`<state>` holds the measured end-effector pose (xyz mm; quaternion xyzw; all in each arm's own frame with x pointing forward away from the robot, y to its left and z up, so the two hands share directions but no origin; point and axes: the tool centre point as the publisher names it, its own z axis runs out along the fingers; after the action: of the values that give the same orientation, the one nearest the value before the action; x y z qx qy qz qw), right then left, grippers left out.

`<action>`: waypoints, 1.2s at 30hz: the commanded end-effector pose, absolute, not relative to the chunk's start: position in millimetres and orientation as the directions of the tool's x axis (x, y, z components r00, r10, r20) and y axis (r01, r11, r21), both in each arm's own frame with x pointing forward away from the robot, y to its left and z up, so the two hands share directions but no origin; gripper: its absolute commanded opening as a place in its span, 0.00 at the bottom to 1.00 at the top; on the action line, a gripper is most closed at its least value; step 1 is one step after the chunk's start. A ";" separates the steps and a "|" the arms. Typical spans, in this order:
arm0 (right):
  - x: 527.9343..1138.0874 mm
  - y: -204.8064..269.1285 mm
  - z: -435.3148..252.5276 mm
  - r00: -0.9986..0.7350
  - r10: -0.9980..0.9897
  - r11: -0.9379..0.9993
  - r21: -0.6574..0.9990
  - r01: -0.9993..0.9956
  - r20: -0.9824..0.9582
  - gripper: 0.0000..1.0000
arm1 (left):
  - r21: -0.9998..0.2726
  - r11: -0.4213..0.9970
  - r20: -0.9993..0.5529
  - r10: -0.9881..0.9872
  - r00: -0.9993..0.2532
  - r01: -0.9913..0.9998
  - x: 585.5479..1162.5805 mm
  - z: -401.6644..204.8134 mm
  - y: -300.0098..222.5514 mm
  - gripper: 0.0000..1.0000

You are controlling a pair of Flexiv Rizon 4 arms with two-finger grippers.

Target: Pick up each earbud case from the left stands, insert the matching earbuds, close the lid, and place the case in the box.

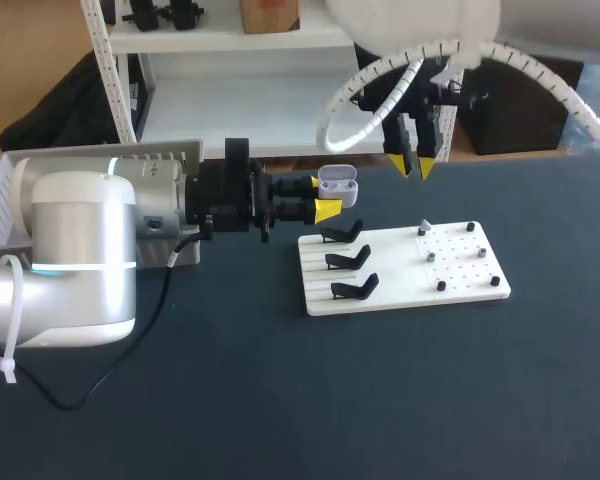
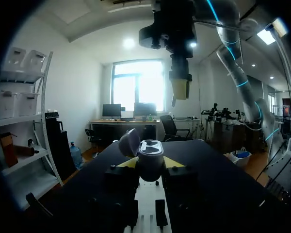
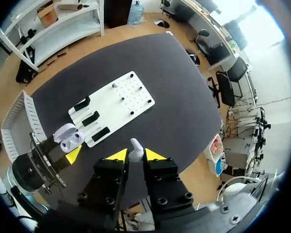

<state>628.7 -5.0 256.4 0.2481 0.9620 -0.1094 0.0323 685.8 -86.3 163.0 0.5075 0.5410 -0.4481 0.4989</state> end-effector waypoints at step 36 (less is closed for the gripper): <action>644.3 79.4 251.0 -0.674 0.739 0.674 -0.003 0.739 -0.018 0.00 | 0.024 0.088 -0.995 0.099 0.015 0.996 684.6 162.3 -86.4 0.00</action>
<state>638.3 79.1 254.8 0.4039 0.9147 -0.0063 0.0141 685.8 -86.3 163.0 0.5075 0.5411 -0.4481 0.4989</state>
